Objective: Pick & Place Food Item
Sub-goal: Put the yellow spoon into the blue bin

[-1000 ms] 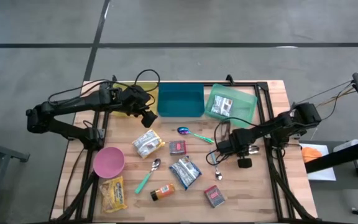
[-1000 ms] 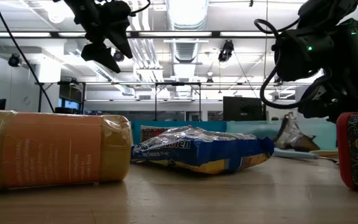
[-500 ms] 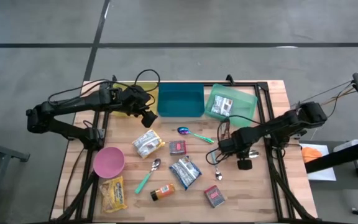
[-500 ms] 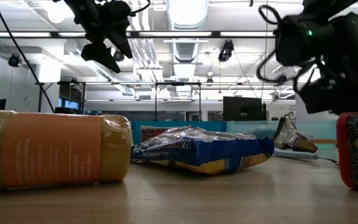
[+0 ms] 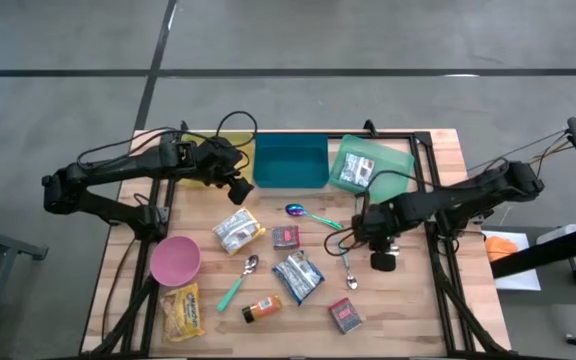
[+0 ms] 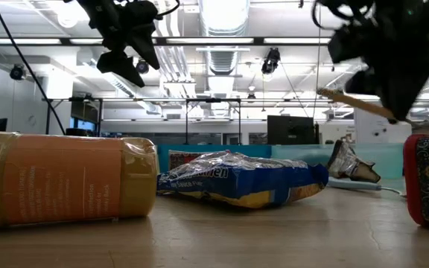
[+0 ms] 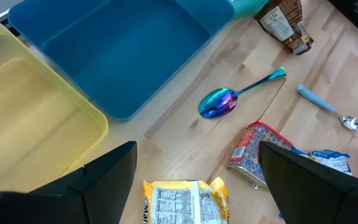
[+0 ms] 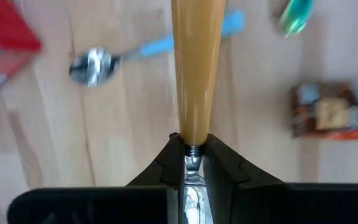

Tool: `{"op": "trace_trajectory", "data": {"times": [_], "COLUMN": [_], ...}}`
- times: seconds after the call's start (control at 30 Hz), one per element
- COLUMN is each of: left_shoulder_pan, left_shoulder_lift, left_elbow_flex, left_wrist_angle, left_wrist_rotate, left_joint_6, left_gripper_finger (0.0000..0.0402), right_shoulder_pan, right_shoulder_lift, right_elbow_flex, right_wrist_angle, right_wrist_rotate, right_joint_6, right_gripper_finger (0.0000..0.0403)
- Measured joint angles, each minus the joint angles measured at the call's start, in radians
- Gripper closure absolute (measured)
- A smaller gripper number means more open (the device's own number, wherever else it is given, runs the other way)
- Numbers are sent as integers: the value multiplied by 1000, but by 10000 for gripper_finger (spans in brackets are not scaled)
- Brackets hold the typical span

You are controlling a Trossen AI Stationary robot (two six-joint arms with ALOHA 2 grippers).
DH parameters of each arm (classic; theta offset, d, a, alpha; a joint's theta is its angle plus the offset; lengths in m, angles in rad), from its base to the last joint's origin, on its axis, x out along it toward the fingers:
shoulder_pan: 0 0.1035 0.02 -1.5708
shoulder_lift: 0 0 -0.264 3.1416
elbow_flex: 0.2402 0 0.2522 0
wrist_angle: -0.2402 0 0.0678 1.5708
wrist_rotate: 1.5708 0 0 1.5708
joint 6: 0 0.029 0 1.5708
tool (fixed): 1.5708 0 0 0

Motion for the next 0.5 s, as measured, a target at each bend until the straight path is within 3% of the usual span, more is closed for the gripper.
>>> {"op": "trace_trajectory", "data": {"times": [0.37,0.5], "left_shoulder_pan": [4,4], "left_shoulder_lift": [38,84], "left_elbow_flex": [0,0], "left_wrist_angle": [141,236], "left_wrist_rotate": [155,221], "left_joint_6": [-411,-498], "left_gripper_finger": [58,58], "right_shoulder_pan": [-65,-105], "right_shoulder_lift": [77,114], "right_elbow_flex": [179,259], "right_wrist_angle": [-17,-30], "right_wrist_rotate": [171,238], "right_joint_6": [-19,-26], "right_gripper_finger": [374,374]}}
